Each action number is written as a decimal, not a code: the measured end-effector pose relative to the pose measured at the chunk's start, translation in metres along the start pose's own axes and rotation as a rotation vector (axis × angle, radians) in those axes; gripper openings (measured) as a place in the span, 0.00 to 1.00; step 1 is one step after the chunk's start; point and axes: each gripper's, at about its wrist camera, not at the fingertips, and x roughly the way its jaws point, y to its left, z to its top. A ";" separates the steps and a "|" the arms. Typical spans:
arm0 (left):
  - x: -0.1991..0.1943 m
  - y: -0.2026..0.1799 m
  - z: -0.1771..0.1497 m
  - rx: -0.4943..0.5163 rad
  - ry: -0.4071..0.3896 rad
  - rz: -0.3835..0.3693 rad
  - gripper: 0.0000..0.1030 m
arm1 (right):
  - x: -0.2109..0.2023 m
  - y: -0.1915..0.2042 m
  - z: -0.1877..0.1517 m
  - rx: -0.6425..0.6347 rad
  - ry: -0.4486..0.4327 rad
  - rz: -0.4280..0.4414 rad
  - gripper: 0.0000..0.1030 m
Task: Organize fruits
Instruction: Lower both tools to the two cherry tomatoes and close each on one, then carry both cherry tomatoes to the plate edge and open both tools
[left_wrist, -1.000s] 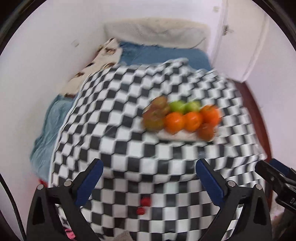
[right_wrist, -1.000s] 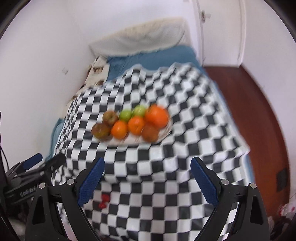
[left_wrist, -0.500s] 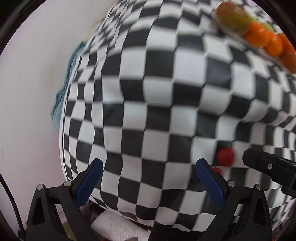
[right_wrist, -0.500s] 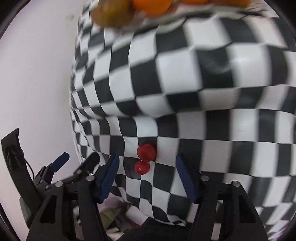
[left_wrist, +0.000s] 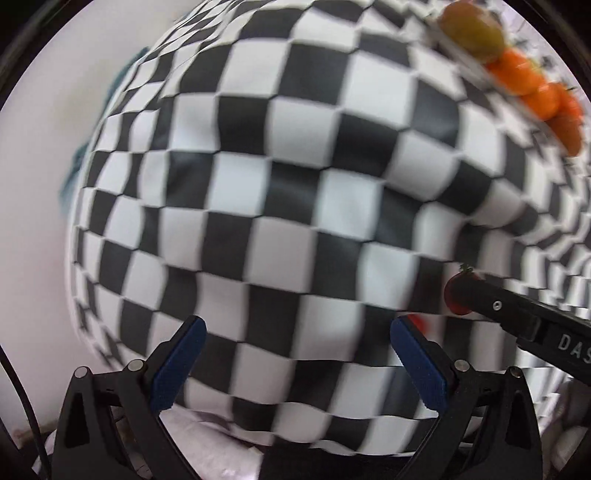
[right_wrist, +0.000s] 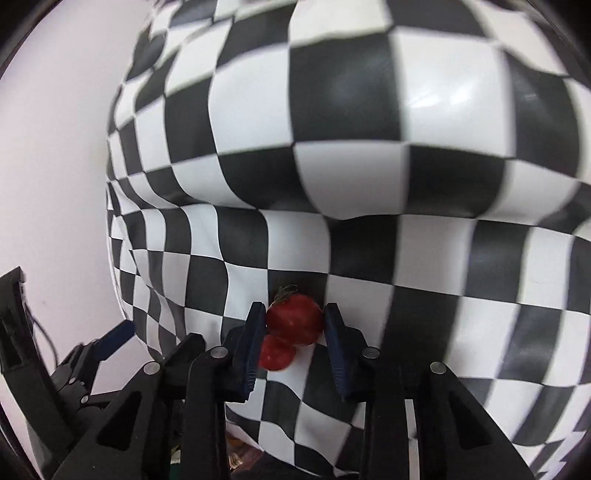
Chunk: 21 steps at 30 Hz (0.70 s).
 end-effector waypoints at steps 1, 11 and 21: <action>-0.001 -0.004 0.000 0.007 0.001 -0.039 0.97 | -0.009 -0.004 -0.004 0.005 -0.015 0.001 0.34; 0.033 -0.049 -0.008 0.101 0.114 -0.147 0.62 | -0.053 -0.057 -0.010 0.116 -0.094 -0.021 0.34; 0.040 -0.067 -0.012 0.109 0.110 -0.160 0.23 | -0.054 -0.068 -0.016 0.133 -0.113 -0.013 0.34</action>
